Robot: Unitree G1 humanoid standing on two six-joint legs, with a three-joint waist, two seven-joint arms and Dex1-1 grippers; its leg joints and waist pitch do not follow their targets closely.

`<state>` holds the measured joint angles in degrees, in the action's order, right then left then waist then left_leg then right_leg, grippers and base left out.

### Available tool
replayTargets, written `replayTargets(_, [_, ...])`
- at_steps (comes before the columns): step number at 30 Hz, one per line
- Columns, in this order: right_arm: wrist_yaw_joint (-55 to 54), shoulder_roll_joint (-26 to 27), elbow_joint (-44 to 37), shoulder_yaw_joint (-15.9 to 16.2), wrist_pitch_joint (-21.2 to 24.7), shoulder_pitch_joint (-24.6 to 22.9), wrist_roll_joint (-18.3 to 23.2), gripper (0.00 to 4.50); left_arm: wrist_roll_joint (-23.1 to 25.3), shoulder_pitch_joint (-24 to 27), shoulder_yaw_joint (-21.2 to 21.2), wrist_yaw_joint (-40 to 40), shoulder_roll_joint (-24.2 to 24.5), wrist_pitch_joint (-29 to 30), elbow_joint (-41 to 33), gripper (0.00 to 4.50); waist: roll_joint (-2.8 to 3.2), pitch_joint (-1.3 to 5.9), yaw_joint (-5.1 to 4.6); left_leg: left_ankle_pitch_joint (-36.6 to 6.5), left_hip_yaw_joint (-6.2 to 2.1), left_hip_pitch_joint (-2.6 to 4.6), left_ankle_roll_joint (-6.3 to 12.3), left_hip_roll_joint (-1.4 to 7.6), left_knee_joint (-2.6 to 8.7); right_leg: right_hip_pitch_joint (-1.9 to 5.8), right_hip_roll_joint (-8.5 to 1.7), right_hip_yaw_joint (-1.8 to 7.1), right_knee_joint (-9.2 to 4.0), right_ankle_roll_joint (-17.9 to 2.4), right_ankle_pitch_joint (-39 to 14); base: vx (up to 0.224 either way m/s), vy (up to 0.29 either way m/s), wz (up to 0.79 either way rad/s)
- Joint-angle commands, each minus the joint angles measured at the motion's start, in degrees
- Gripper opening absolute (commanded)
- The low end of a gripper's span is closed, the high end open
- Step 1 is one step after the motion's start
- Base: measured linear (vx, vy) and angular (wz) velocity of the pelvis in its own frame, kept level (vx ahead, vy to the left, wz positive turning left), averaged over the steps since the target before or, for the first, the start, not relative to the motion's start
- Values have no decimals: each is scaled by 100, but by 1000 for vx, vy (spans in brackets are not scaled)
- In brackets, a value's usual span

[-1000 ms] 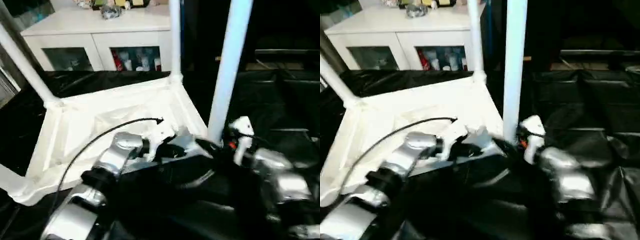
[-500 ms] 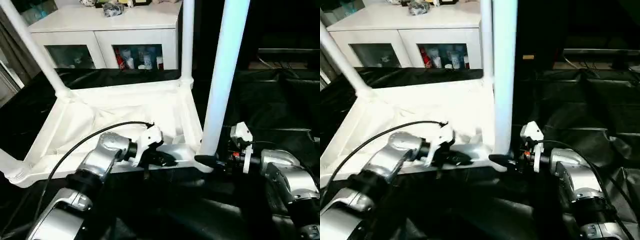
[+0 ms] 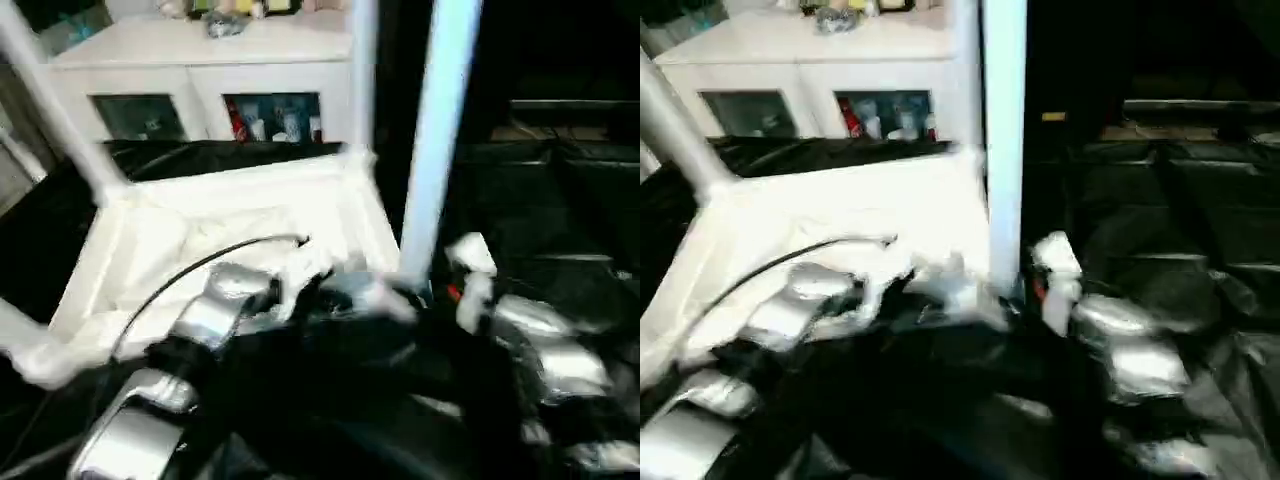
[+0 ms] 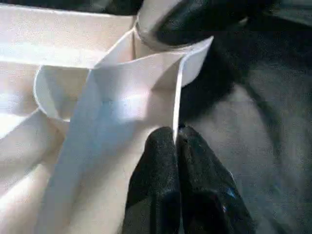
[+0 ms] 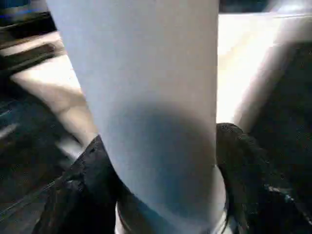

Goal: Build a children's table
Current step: Rotate leg to tighten

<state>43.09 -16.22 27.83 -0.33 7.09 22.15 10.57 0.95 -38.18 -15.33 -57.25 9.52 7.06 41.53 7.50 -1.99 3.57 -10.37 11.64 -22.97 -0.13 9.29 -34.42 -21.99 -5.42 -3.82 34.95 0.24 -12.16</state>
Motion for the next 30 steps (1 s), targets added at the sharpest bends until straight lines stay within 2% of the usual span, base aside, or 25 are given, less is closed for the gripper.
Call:
replayTargets(1, [-722,345,309,186,193,-171,-327,253,54,-195,281,944,-230,80,235,0,-121,273,-20,-1850,-267,201,-9,405,498,132,-421,234,-538,-1155,-1838,0,0,0])
replayTargets(2, [-762,374,307,186,201,-171,-331,253,54,-206,287,982,-250,85,247,0,-131,259,-46,-1907,-257,197,-10,402,504,123,-409,242,-553,-1146,-1838,0,0,0])
replayTargets(3, [-982,530,301,190,241,-172,-357,253,55,-261,320,1189,-360,116,311,0,-135,271,-60,-1926,-274,178,-16,397,513,150,-414,238,-539,-1131,-1781,0,0,0])
replayTargets(5, [-1221,717,279,216,279,-165,-403,253,44,-319,351,1400,-495,141,366,0,-138,280,-66,-1871,-263,175,38,395,507,138,-420,250,-546,-1126,-1638,0,0,0])
replayTargets(6, [-1511,957,292,288,264,-127,-520,253,31,-388,370,1587,-676,135,445,0,-114,274,-79,-1862,-258,162,64,380,505,138,-413,243,-553,-1116,-1628,0,0,0])
replayTargets(8, [-1570,1145,297,411,65,-97,-588,253,23,-420,342,1600,-823,86,489,0,-129,273,-78,-1892,-260,171,72,374,505,133,-423,247,-568,-1089,-1724,0,0,0])
replayTargets(9, [-1431,1220,285,481,-111,-97,-539,253,22,-426,305,1555,-889,70,512,0,-96,267,-85,-1945,-261,170,78,373,507,129,-431,245,-589,-1052,-1814,0,0,0])
replayTargets(11, [-1256,1234,214,507,-151,-123,-437,308,15,-404,256,1422,-896,19,489,0,-100,269,-83,-1978,-272,167,105,383,513,135,-428,247,-584,-1027,-1827,0,0,0])
replayTargets(12, [-1007,1156,81,523,-72,-174,-317,308,14,-367,218,1265,-835,-16,452,0,-98,272,-81,-1951,-272,164,138,386,515,136,-418,250,-578,-1020,-1770,0,0,0])
replayTargets(15, [-858,1059,26,553,-83,-199,-306,332,19,-350,202,1163,-777,-74,457,0,-115,286,-73,-1760,-267,133,231,392,509,156,-425,252,-550,-1062,-1531,0,0,0])
replayTargets(18, [-370,701,-64,548,-86,-237,-274,361,-6,-195,69,437,-463,-271,291,0,-147,298,-50,-1655,-261,122,339,389,490,176,-430,243,-542,-1116,-1418,0,0,0])
replayTargets(20, [138,433,-195,547,-58,-279,-118,361,-49,-96,18,16,-252,-320,166,0,-134,313,-45,-1435,-259,81,439,401,471,217,-434,236,-495,-1171,-1089,0,0,0])
replayTargets(21, [498,246,-308,547,-33,-312,4,361,-90,-29,-11,-271,-110,-328,71,0,-155,329,-41,-1255,-260,70,542,412,455,233,-433,228,-456,-1242,-776,0,0,0])
replayTargets(22, [681,165,-389,543,33,-332,96,361,-100,1,-34,-395,-43,-324,31,0,-151,341,-43,-1098,-247,70,651,413,429,224,-419,217,-421,-1335,-478,0,0,0])
replayTargets(23, [1115,-16,-587,527,202,-381,310,361,-121,68,-89,-681,112,-312,-61,0,-160,341,-37,-1048,-239,79,713,409,419,223,-417,217,-422,-1377,-384,0,0,0])
replayTargets(25, [1806,-430,-818,583,397,-430,476,361,-168,211,-221,-1277,437,-276,-271,0,-168,354,1,-854,-223,81,911,427,380,226,-417,214,-373,-1498,-90,0,0,0])
replayTargets(27, [2044,-590,-798,563,444,-402,479,361,-175,231,-211,-1401,552,-311,-282,0,-169,351,18,-857,-215,88,921,430,374,203,-418,204,-378,-1521,-161,0,0,0])
replayTargets(29, [2148,-655,-784,553,456,-387,491,347,-177,233,-195,-1446,593,-335,-275,0,-165,316,32,-1082,-212,107,795,432,404,183,-410,208,-419,-1501,-589,0,0,0])
replayTargets(30, [2331,-793,-740,563,443,-358,474,337,-178,227,-158,-1517,682,-354,-254,0,-209,311,47,-1235,-206,130,675,439,415,174,-415,218,-447,-1463,-892,0,0,0])
